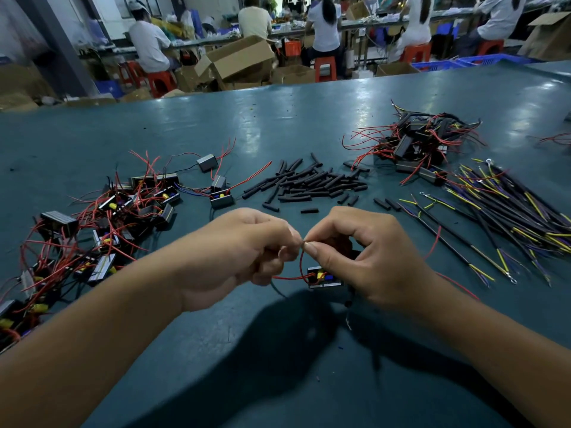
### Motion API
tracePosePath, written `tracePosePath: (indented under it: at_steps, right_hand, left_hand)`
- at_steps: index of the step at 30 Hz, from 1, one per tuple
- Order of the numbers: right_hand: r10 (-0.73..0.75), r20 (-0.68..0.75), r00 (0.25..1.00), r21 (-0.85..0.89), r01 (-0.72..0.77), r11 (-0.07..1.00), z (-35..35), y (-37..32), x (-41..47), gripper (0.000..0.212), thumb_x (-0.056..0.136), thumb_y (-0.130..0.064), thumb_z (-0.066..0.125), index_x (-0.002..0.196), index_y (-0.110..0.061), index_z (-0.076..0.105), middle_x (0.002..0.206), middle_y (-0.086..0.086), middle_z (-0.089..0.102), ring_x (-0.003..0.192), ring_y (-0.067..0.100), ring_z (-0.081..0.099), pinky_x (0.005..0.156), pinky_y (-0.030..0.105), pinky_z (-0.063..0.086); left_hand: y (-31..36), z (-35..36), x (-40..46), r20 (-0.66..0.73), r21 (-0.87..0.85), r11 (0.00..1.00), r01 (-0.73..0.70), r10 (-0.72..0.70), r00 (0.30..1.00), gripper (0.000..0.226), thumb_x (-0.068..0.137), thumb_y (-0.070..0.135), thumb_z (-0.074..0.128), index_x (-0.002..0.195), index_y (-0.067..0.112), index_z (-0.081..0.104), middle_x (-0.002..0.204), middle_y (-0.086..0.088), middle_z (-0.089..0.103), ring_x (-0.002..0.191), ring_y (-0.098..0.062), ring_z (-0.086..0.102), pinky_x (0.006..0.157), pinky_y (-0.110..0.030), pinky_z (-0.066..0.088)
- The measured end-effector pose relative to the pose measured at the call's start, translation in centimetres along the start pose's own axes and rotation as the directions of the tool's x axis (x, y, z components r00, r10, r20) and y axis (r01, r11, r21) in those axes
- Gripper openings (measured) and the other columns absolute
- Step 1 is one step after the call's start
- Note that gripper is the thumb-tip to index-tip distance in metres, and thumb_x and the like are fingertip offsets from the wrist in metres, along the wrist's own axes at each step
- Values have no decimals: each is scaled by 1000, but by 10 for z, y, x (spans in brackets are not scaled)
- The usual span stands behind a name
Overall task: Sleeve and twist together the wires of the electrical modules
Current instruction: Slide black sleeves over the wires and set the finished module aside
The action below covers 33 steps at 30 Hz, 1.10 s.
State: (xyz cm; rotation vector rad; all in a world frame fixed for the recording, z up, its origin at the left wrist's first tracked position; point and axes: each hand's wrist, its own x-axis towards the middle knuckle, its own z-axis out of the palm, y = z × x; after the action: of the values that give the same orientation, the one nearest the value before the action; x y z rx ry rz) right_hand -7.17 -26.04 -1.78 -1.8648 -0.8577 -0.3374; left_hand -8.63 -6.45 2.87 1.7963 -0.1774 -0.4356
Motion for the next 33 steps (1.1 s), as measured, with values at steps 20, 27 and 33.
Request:
tracePosePath:
  at_steps: [20, 27, 33]
  right_hand:
    - [50, -26, 998, 51, -48, 998, -2, 0, 0, 6, 87, -16, 68, 82, -12, 70, 68, -14, 56, 62, 4, 51, 60, 18, 42]
    - [31, -12, 999, 28, -31, 999, -1, 2, -1, 7, 87, -16, 69, 82, -12, 71, 68, -13, 57, 61, 7, 52, 58, 21, 42]
    - [198, -125, 972, 207, -170, 963, 0, 6, 1, 7, 91, -9, 70, 84, -10, 70, 69, 14, 61, 59, 14, 47, 56, 27, 40]
  left_hand:
    - [2, -4, -3, 9, 681, 613, -401, 540, 842, 12, 96, 21, 67, 84, 18, 67, 69, 19, 56, 62, 2, 49, 62, -10, 37]
    - [9, -3, 0, -30, 49, 999, 4, -3, 1000, 21, 90, 13, 67, 69, 13, 67, 61, 1, 53, 53, -8, 40, 50, -17, 31]
    - [0, 19, 8, -202, -135, 979, -150, 121, 972, 10, 90, 15, 68, 87, 6, 69, 70, -1, 61, 55, -10, 47, 51, -20, 38]
